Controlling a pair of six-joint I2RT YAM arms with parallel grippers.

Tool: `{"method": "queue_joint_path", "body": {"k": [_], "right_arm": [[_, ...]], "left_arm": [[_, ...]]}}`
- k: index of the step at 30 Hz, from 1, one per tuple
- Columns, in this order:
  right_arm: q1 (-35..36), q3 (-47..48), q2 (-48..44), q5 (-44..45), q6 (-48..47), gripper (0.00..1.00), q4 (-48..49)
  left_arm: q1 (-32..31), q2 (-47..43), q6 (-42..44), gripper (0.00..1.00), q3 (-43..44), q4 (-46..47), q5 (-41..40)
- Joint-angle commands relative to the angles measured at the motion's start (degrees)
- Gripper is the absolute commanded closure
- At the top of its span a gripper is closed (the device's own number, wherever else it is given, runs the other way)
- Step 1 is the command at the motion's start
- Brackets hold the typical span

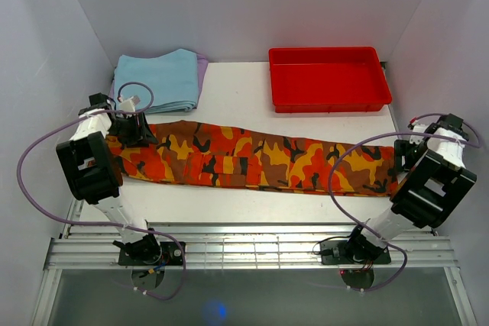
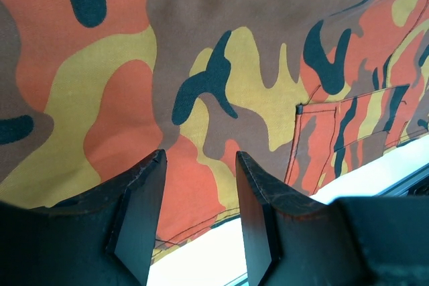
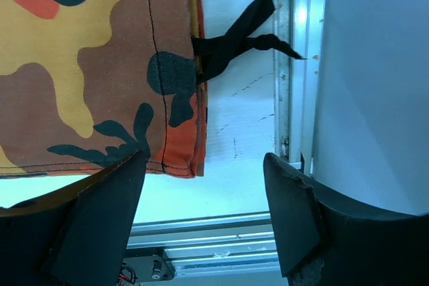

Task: Fold and stack the trousers
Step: Fold the trousers

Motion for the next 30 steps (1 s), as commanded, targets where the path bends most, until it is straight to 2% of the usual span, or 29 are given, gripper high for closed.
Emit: {"method": "queue_joint_path", "body": {"k": [1,6,12,15,21,22,30], "right_arm": [[-0.1,-1.0,2.3,0.1,-0.7,0.23,2.2],[-0.1,-2.7,6.5,-1.1,1.6,0.23,5.2],[0.1,-3.3,10.8,-7.8,5.1,0.30,4.9],[0.2,-3.2,12.4,-11.3,6.1,0.40,3.8],[0.1,0.4,11.3,-12.9,5.2,0.82,0.2],[0.0,1.3,10.3,-12.2,4.2,0.92,-1.4],[-4.0,10.4,4.0,-6.8,-4.7,0.92,-6.0]], "left_arm": [[-0.2,-0.7,-0.9,0.44,1.7,0.9,2.1],[-0.2,-1.8,-1.1,0.44,1.7,1.0,1.7],[-0.1,-2.6,-2.7,0.43,1.9,1.9,2.3],[-0.1,-2.9,-3.2,0.43,1.6,2.3,2.0],[-0.2,-3.5,-3.8,0.43,0.3,3.1,1.6],[-0.2,-3.6,-4.0,0.43,0.3,3.5,1.3],[-0.1,-9.0,-3.9,0.32,-1.5,6.1,-3.1]]}}
